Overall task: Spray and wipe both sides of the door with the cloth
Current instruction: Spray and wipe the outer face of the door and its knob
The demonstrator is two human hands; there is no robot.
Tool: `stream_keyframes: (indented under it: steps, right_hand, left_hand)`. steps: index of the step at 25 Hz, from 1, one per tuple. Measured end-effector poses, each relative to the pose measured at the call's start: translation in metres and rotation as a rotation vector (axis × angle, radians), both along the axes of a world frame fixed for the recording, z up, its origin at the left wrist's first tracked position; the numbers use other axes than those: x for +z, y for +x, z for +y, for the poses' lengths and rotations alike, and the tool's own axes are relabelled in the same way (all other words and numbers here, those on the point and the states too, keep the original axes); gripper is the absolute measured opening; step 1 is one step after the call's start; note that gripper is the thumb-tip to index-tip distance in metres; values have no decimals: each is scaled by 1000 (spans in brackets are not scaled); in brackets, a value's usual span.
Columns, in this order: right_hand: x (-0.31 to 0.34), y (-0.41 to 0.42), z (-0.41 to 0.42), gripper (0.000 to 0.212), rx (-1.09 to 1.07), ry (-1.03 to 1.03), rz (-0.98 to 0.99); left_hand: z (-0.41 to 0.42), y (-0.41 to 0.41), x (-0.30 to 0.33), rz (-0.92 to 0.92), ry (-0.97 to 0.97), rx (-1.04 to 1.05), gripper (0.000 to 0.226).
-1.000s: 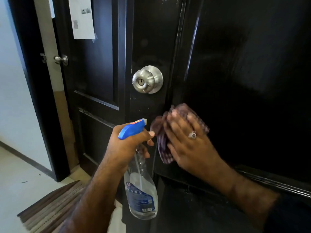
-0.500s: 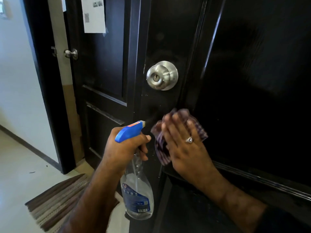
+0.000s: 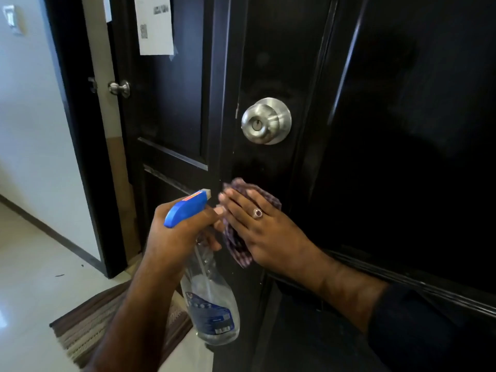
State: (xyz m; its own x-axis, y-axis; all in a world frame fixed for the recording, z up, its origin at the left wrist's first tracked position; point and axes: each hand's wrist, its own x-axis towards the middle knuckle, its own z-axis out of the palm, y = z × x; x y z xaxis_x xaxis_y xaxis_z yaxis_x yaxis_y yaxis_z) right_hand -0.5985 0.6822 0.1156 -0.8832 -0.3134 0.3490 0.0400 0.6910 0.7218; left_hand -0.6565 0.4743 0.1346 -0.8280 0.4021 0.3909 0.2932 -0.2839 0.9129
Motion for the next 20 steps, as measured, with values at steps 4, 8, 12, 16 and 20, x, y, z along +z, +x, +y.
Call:
stream_keyframes:
  steps: [4, 8, 12, 16, 20]
  right_hand:
    - [6, 43, 22, 69, 44, -86, 99]
    - [39, -4, -5, 69, 32, -181, 336]
    - [17, -30, -16, 73, 8, -183, 237]
    - [-19, 26, 8, 75, 19, -139, 102]
    - [15, 28, 6, 73, -15, -247, 311]
  left_hand:
    - [-13, -8, -2, -8, -1, 31, 18]
    - [-12, -7, -4, -13, -26, 30, 18]
    - [-4, 1, -2, -26, -28, -2, 16]
    - [-4, -3, -3, -23, -15, -3, 12]
    - [-6, -11, -5, -5, -43, 23, 14]
